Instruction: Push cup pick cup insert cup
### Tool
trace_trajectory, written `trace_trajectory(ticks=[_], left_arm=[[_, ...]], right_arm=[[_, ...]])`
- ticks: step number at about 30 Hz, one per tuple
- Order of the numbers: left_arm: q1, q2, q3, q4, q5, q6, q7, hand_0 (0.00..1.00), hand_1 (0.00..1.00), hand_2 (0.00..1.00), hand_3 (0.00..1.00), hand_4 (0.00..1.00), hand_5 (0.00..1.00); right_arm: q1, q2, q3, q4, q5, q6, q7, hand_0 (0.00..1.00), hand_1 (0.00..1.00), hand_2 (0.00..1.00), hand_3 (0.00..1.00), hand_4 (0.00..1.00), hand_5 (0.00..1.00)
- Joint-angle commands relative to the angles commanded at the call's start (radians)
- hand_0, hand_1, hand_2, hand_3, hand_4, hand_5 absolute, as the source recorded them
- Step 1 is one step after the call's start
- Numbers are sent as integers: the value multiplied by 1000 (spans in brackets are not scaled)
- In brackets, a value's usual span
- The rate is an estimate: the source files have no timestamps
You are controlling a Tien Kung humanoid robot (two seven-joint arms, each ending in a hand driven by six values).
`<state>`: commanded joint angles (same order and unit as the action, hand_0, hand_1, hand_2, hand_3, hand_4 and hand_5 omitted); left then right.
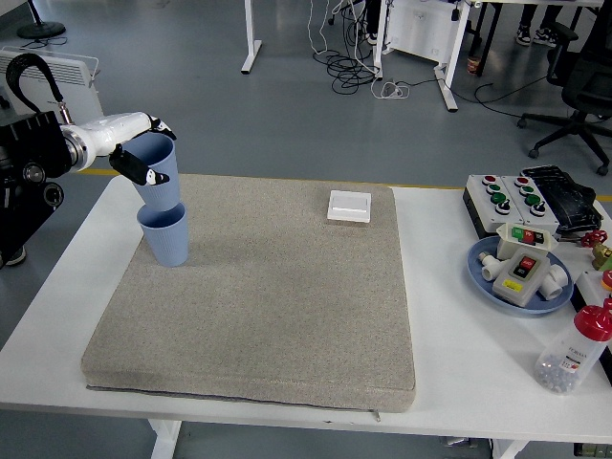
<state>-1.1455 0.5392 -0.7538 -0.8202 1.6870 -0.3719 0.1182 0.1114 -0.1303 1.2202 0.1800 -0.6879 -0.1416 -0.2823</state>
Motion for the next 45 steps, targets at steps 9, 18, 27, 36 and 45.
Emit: trace_trajectory(ticks=[9, 18, 27, 36, 45], left_arm=[[6, -8, 11, 41, 10, 16, -20, 457, 542, 585, 497, 309, 2], [11, -17, 20, 72, 11, 32, -37, 442, 547, 589, 495, 344, 2], [16, -27, 30, 87, 5, 44, -53, 441, 548, 591, 496, 347, 2], [19, -33, 36, 120, 2, 52, -61, 438, 560, 637, 508, 384, 2], [19, -45, 42, 141, 2, 63, -59, 429, 634, 793, 720, 671, 41]], right_arm=[[1, 1, 0, 0, 0, 0, 0, 724, 652, 648, 572, 121, 462], [1, 2, 0, 0, -1, 0, 0, 723, 652, 647, 571, 119, 462], [3, 3, 1, 0, -5, 0, 0, 724, 651, 647, 571, 119, 462], [5, 2, -1, 0, -2, 0, 0, 723, 651, 647, 571, 119, 462], [6, 2, -1, 0, -4, 0, 0, 723, 652, 647, 571, 119, 461]])
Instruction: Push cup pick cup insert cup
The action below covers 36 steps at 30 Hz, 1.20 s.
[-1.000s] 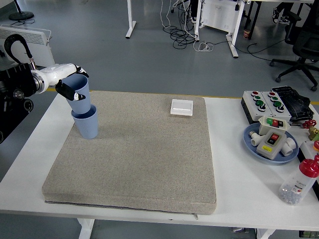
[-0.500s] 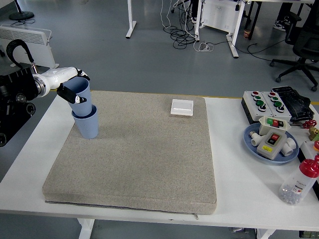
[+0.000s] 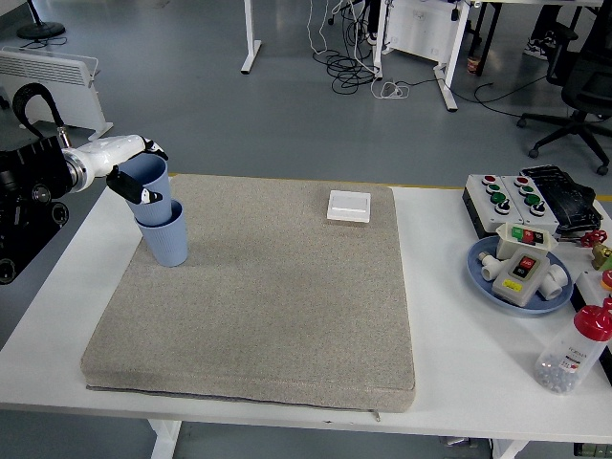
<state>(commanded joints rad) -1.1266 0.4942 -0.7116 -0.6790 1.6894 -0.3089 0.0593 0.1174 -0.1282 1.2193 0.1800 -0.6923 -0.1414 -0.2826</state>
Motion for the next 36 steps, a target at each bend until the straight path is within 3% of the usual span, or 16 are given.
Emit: trace_trajectory(ticks=[1, 6, 7, 26, 30, 31, 36], left_arm=[[0, -1, 0, 3, -1, 1, 0, 700, 819, 976, 930, 868, 275], [3, -3, -3, 14, -12, 6, -5, 700, 819, 976, 930, 868, 275], [5, -4, -2, 15, -17, 8, -7, 787, 868, 998, 948, 894, 329], [14, -3, -10, 13, -49, 34, -22, 859, 908, 998, 998, 960, 433], [25, 4, -27, 9, -99, 77, -51, 859, 908, 998, 998, 960, 433], [37, 12, -46, 0, -134, 105, -79, 787, 818, 949, 886, 730, 520], [107, 54, -157, -80, -302, 200, -181, 787, 818, 949, 886, 730, 520]], right_arm=[[0, 0, 0, 0, 0, 0, 0, 723, 651, 647, 571, 119, 462], [1, 0, -1, 0, 3, 0, 0, 723, 651, 647, 571, 119, 462], [1, 0, -1, 0, 2, 0, 0, 723, 653, 647, 571, 119, 462], [0, 1, -2, 0, 3, 0, 0, 723, 652, 647, 571, 119, 462], [0, 1, -1, 0, 2, 0, 0, 723, 652, 647, 571, 119, 462], [0, 1, 0, 0, 2, 0, 0, 723, 652, 647, 571, 119, 461], [-4, 2, 3, 0, 10, -1, 3, 723, 652, 647, 571, 119, 461]])
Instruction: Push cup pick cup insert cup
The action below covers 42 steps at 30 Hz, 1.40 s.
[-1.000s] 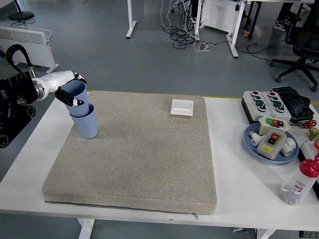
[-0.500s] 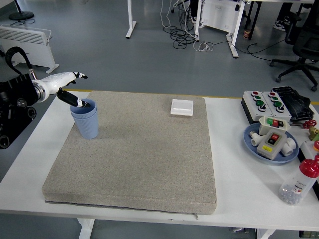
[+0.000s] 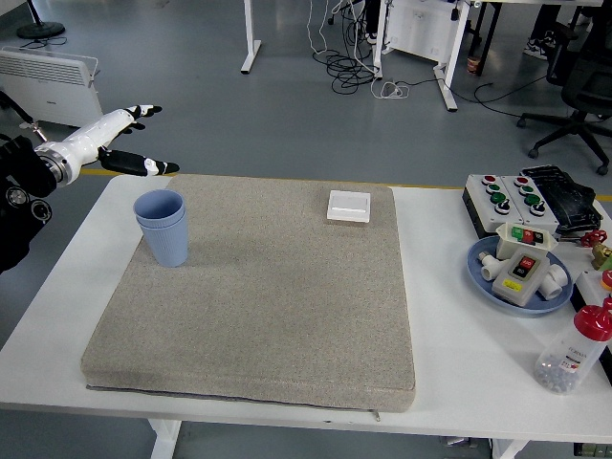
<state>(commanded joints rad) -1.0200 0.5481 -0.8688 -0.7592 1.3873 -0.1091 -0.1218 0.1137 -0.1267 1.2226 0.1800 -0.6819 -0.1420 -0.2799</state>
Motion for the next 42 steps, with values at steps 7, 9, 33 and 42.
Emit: trace_trajectory(ticks=[7, 9, 33, 42], left_arm=[[152, 54, -181, -168, -277, 36, 49, 688, 705, 767, 675, 588, 790], [213, 64, -241, -229, -368, 38, 81, 688, 705, 767, 675, 588, 790], [878, -167, -683, -616, -1148, 30, 28, 812, 844, 889, 809, 589, 998], [952, -288, -716, -608, -1061, 25, 29, 828, 851, 907, 810, 587, 998]], right_arm=[[-5, 0, 9, 0, -6, 0, 1, 723, 650, 647, 571, 119, 461], [-7, 1, 12, 0, -8, 0, 2, 723, 650, 647, 571, 119, 461], [-13, 8, 32, 0, -26, 2, 3, 724, 650, 647, 571, 119, 461], [-6, 3, 34, 0, -25, 4, 4, 724, 650, 647, 571, 119, 463]])
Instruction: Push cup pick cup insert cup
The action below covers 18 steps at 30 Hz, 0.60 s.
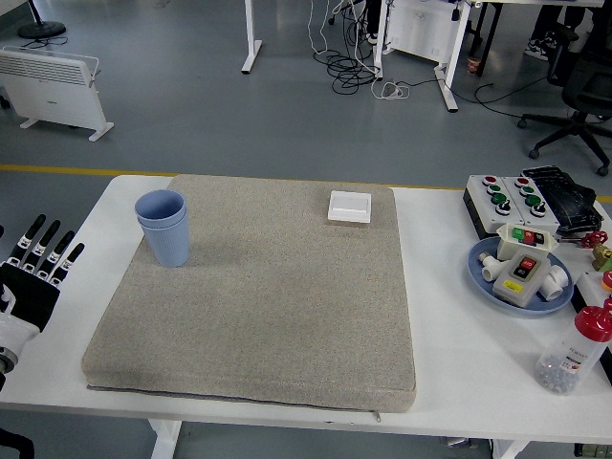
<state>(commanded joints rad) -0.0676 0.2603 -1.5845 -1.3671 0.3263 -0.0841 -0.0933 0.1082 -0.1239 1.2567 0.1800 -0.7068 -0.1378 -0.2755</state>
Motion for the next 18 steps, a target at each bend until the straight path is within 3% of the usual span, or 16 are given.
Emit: trace_trajectory(ticks=[3, 5, 18], left_arm=[[7, -33, -8, 13, 27, 5, -2, 838, 856, 910, 813, 583, 998], [6, -41, -10, 16, 45, 7, -2, 838, 856, 910, 813, 583, 998], [-3, -44, -18, 26, 125, -15, 55, 893, 899, 957, 876, 591, 998]], right_arm=[[1, -1, 1, 0, -3, 1, 0, 724, 649, 647, 571, 119, 461], [1, -2, 1, 0, -3, 1, 0, 724, 649, 647, 571, 119, 461], [5, -6, 4, 0, -1, 1, 2, 724, 650, 646, 572, 118, 462]])
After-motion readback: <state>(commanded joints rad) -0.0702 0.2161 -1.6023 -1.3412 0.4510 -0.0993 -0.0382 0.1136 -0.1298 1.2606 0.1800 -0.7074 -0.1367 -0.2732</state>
